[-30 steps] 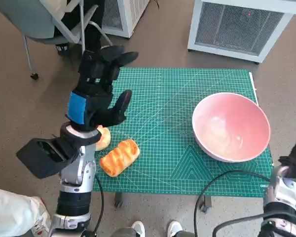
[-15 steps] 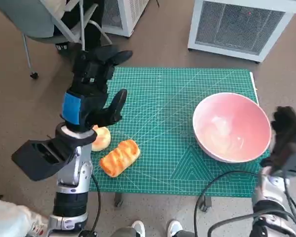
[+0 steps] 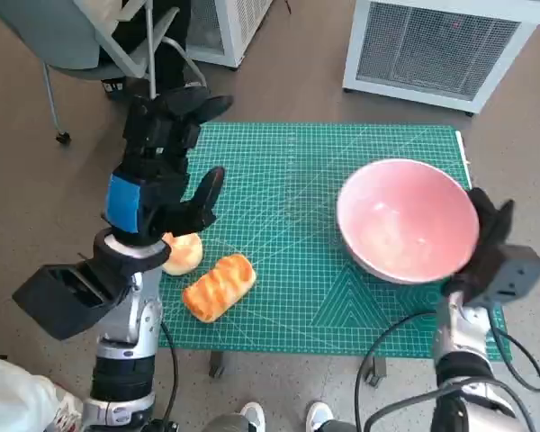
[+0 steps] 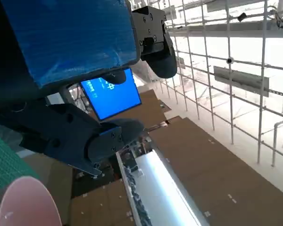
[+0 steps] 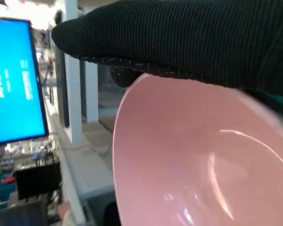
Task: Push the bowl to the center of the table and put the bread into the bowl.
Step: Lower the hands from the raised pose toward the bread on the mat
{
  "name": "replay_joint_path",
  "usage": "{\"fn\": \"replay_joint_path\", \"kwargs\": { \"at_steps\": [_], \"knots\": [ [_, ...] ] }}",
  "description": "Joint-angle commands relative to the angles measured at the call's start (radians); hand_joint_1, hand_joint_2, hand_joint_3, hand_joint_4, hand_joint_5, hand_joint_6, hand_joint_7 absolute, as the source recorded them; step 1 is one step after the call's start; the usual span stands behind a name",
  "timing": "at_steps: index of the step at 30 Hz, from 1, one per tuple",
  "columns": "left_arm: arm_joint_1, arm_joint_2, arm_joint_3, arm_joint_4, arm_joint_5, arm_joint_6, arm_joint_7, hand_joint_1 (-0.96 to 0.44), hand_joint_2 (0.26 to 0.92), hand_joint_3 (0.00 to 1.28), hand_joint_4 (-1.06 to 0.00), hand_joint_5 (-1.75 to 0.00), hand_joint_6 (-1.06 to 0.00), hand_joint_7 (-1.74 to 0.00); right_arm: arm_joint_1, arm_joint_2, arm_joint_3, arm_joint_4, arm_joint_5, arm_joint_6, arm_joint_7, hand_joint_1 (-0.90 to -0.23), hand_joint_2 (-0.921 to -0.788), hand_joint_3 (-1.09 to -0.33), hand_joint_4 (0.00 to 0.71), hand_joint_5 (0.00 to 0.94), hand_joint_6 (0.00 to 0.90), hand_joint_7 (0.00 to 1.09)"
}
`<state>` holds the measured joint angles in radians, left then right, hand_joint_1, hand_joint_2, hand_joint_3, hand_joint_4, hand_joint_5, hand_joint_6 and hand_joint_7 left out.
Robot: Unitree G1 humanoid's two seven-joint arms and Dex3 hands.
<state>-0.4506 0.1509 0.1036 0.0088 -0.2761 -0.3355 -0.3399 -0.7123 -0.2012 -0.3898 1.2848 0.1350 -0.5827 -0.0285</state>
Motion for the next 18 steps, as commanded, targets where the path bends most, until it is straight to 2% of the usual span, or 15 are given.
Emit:
{"fn": "replay_joint_path", "kwargs": {
  "at_steps": [1,9,18],
  "knots": [
    [0.022,0.014,0.011,-0.035,0.016,0.012,0.016,-0.25,0.696,0.76,0.0,-0.96,0.0,-1.04,-0.015,0.03,0.007,0.019,0.002,0.034,0.012,-0.296,-0.921,-0.564,0.428,0.008,0.229,0.49],
    [0.052,0.026,0.02,-0.073,0.017,0.033,0.034,-0.28,0.716,0.72,0.0,-0.95,0.0,-1.04,-0.061,0.062,0.024,0.022,-0.007,0.053,0.013,-0.292,-0.921,-0.572,0.434,0.009,0.213,0.5],
    [0.085,0.038,0.029,-0.106,0.022,0.044,0.049,-0.28,0.729,0.69,0.0,-0.95,0.0,-1.04,-0.112,0.103,0.02,0.027,0.007,0.081,0.041,-0.272,-0.921,-0.553,0.444,0.011,0.218,0.53]
  ]
}}
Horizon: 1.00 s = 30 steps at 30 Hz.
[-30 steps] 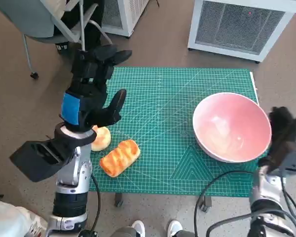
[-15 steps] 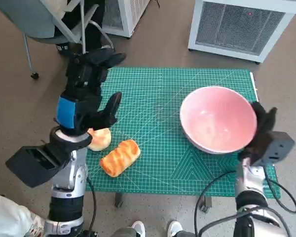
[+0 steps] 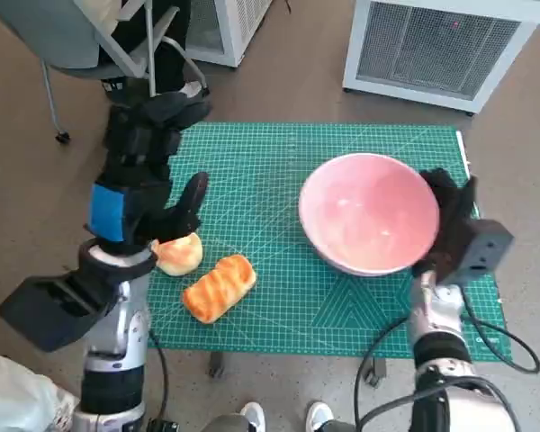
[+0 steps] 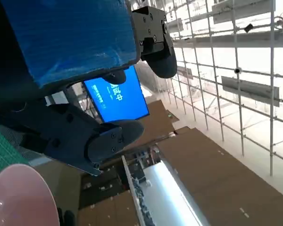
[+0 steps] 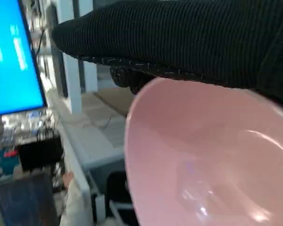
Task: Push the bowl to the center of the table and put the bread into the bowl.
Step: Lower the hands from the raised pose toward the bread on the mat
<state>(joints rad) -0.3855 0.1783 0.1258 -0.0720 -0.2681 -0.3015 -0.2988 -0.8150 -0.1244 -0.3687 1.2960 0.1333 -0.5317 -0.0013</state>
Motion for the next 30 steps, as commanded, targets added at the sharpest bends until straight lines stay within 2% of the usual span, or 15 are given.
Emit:
{"fn": "replay_joint_path", "kwargs": {
  "at_steps": [1,5,10,14,18,21,23,25,30],
  "knots": [
    [0.023,0.011,0.008,-0.028,0.014,0.011,0.01,-0.28,0.73,0.69,0.0,-0.95,0.0,-1.04,-0.015,0.031,0.0,0.016,0.007,0.034,0.013,-0.274,-0.921,-0.547,0.444,0.011,0.219,0.53],
    [0.035,0.018,0.011,-0.037,0.022,0.011,0.015,-0.28,0.734,0.68,0.0,-0.94,0.0,-1.03,-0.042,0.048,0.008,0.02,-0.003,0.051,0.003,-0.281,-0.921,-0.534,0.443,0.009,0.217,0.54],
    [0.047,0.025,0.01,-0.051,0.034,0.013,0.019,-0.28,0.743,0.66,0.0,-0.94,0.0,-1.03,-0.066,0.046,0.025,0.022,-0.022,0.073,-0.027,-0.275,-0.921,-0.534,0.446,0.009,0.214,0.55],
    [0.067,0.035,0.008,-0.076,0.051,0.028,0.022,-0.27,0.76,0.63,0.0,-0.94,0.0,-1.03,-0.085,0.033,0.04,0.02,-0.042,0.081,-0.054,-0.273,-0.921,-0.543,0.437,0.004,0.211,0.55],
    [0.107,0.072,0.004,-0.126,0.104,0.068,0.024,-0.25,0.764,0.61,-0.01,-0.88,0.0,-1.02,-0.101,0.006,0.065,0.009,-0.067,0.06,-0.09,-0.282,-0.921,-0.545,0.438,0.004,0.21,0.56],
    [0.159,0.138,0.009,-0.203,0.184,0.14,0.017,-0.25,0.785,0.54,-0.06,-0.76,-0.02,-0.96,-0.112,-0.014,0.082,-0.017,-0.086,0.009,-0.108,-0.284,-0.921,-0.544,0.442,0.006,0.207,0.56],
    [0.191,0.177,0.012,-0.255,0.23,0.188,0.009,-0.26,0.849,0.4,-0.14,-0.61,-0.05,-0.87,-0.114,-0.024,0.092,-0.039,-0.093,-0.032,-0.107,-0.288,-0.921,-0.543,0.442,0.005,0.201,0.56],
    [0.218,0.209,0.011,-0.299,0.262,0.232,-0.001,-0.26,0.884,0.31,-0.19,-0.51,-0.08,-0.81,-0.109,-0.031,0.105,-0.068,-0.1,-0.079,-0.099,-0.294,-0.921,-0.54,0.439,0.003,0.186,0.58],
    [0.283,0.291,-0.002,-0.392,0.343,0.328,-0.041,-0.28,0.915,0.22,-0.32,-0.24,-0.19,-0.59,-0.064,-0.037,0.146,-0.214,-0.122,-0.233,-0.067,-0.307,-0.921,-0.538,0.416,0.002,0.145,0.64]
  ]
}}
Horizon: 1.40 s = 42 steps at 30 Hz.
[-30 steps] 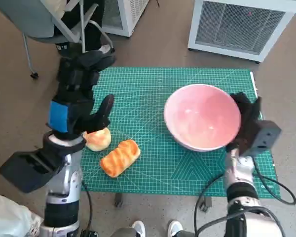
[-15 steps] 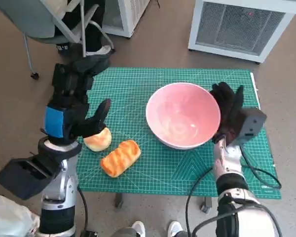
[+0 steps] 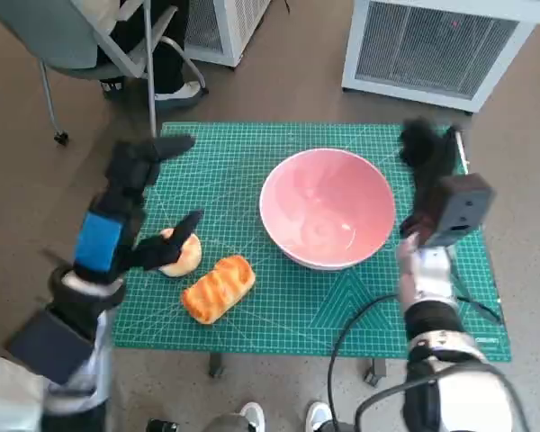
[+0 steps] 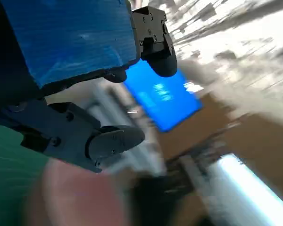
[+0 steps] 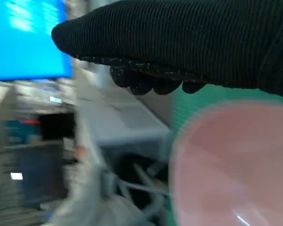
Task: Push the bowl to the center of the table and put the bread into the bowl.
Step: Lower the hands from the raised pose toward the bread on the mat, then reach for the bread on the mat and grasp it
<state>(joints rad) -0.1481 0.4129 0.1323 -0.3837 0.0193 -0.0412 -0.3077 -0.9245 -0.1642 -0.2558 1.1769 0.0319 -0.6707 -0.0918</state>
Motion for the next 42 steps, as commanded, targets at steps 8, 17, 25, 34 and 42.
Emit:
{"fn": "replay_joint_path", "kwargs": {
  "at_steps": [8,17,25,34,42],
  "knots": [
    [0.115,0.143,-0.06,-0.181,0.168,0.227,-0.103,-0.32,0.921,0.15,-0.42,-0.02,-0.4,-0.22,0.172,-0.001,0.097,-0.419,-0.004,-0.235,0.115,-0.329,-0.921,-0.546,0.415,0.006,0.128,0.69],
    [0.129,0.249,-0.219,-0.317,0.42,0.481,-0.233,-0.41,0.921,0.16,-0.35,0.0,-0.41,-0.07,0.269,-0.024,0.133,-0.67,-0.047,-0.283,0.14,-0.395,-0.921,-0.532,0.422,0.009,0.125,0.7],
    [0.121,0.225,-0.36,-0.308,0.611,0.541,-0.244,-0.47,0.921,0.16,-0.32,0.0,-0.38,-0.03,0.325,-0.013,0.154,-0.795,-0.044,-0.231,0.14,-0.419,-0.921,-0.522,0.431,0.012,0.122,0.72],
    [0.093,0.144,-0.446,-0.23,0.723,0.541,-0.217,-0.49,0.921,0.16,-0.31,0.0,-0.38,-0.01,0.363,0.001,0.177,-0.878,-0.043,-0.183,0.139,-0.437,-0.921,-0.513,0.432,0.012,0.116,0.73],
    [0.054,0.076,-0.498,-0.141,0.805,0.547,-0.208,-0.5,0.921,0.17,-0.31,0.0,-0.37,-0.01,0.376,0.0,0.182,-0.898,-0.058,-0.172,0.132,-0.437,-0.921,-0.517,0.432,0.01,0.103,0.76]
  ]
}}
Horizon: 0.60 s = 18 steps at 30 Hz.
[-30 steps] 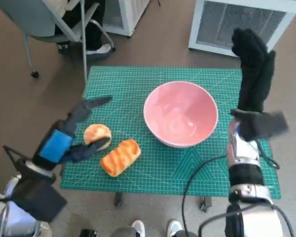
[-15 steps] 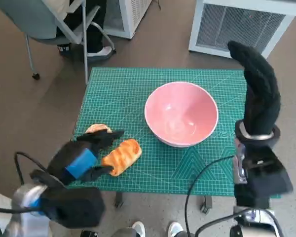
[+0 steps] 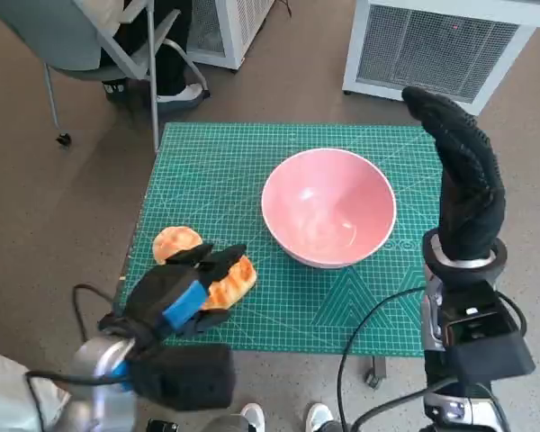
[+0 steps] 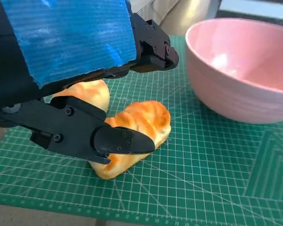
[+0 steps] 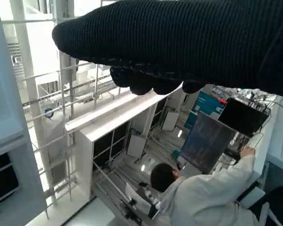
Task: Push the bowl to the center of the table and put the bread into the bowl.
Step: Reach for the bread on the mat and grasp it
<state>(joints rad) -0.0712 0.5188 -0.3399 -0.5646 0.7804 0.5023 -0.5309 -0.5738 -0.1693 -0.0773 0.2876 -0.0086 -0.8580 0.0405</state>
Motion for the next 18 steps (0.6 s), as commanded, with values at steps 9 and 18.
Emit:
{"fn": "replay_joint_path", "kwargs": {
  "at_steps": [9,18],
  "knots": [
    [-0.05,-0.096,-0.062,0.161,0.094,-0.014,0.063,-0.48,0.921,0.17,-0.32,0.0,-0.37,0.0,0.039,0.011,0.01,-0.027,-0.029,0.026,0.0,-0.427,-0.921,-0.526,0.424,0.005,0.07,0.82],
    [-0.067,-0.146,-0.078,0.289,0.09,-0.04,0.127,-0.43,0.921,0.18,-0.33,-0.01,-0.37,0.0,0.054,0.017,0.015,-0.051,-0.022,0.043,0.006,-0.413,-0.921,-0.532,0.422,0.004,0.058,0.86]
  ]
}}
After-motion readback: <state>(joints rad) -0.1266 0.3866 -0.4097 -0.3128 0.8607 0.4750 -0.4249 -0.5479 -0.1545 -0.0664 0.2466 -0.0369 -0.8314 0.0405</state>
